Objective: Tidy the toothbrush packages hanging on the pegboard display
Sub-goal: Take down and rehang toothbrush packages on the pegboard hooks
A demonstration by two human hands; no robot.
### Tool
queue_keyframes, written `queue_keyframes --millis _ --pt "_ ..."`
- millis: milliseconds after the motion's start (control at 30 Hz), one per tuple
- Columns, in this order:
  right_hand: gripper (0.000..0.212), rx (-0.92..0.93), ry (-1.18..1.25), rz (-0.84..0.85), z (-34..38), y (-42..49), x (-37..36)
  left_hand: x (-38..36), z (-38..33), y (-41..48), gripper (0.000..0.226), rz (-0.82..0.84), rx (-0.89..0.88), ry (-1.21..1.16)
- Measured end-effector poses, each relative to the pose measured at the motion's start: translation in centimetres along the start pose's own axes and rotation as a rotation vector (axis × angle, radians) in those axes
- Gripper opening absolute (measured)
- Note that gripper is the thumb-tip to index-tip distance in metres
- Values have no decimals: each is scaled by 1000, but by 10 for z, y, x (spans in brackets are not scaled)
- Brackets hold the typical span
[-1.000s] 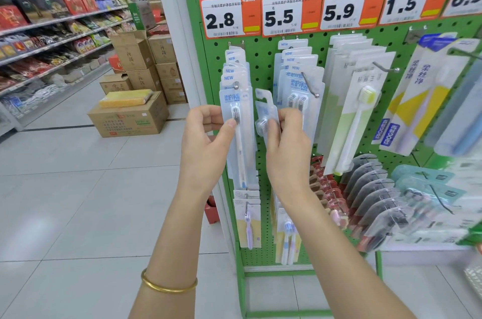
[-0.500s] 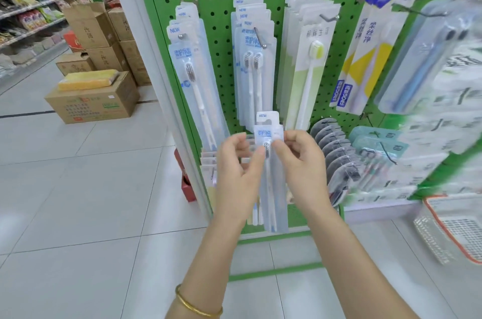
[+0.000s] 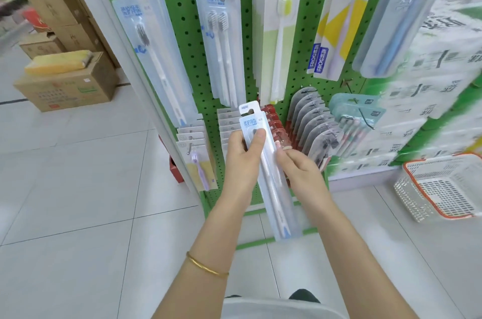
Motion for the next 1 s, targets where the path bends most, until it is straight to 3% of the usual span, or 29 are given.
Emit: queue_keyframes --millis 233,433,700,833,1000 --pt "28 4 116 -78 -7 -5 -14 -13 4 -5 19 4 -87 169" --pt "20 -154 385 -127 -23 1 -9 -24 20 -19 10 190 -151 350" --pt "29 -263 569 -305 -42 12 17 -31 36 -45 61 617 -242 567" --pt "36 -264 617 -403 -43 13 27 -30 40 -54 62 730 -248 669" --pt "22 -291 623 -364 -43 13 31 -30 37 -52 73 879 -283 664"
Point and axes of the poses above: each hand's wrist, its own y-axis towards the middle knuckle, its own x-axis out of the back of the hand, z = x × y, the point moved 5 cm from there along y, towards the middle knuckle, and after that the axes turned 15 degrees about -x, right-handed, at the moved point
